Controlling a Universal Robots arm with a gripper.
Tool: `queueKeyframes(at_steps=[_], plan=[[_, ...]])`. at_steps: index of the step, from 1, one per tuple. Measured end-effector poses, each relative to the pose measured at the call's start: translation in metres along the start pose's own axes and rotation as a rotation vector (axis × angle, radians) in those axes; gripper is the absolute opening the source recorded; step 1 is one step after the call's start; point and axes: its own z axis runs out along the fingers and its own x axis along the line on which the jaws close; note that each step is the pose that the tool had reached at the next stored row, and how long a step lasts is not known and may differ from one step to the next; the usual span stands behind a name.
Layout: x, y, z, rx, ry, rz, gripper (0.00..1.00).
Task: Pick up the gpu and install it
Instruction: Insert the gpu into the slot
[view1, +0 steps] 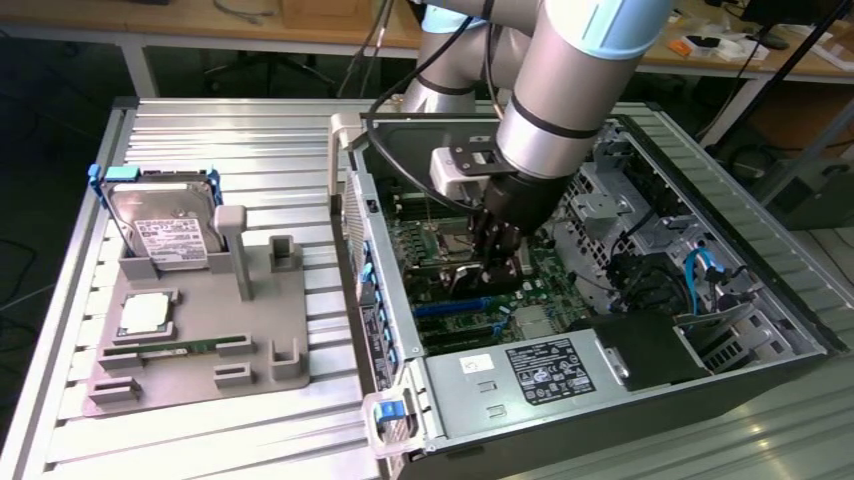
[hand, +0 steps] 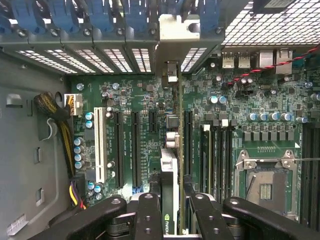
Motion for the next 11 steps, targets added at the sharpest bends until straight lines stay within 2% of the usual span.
queueKeyframes(at_steps=[4, 11], plan=[[0.0000, 0.0029, 0.0067, 0.0021, -0.0001, 0.000, 0.27], [-0.0002, 0.0076, 0.0109, 0.0030, -0.0001, 0.000, 0.27]])
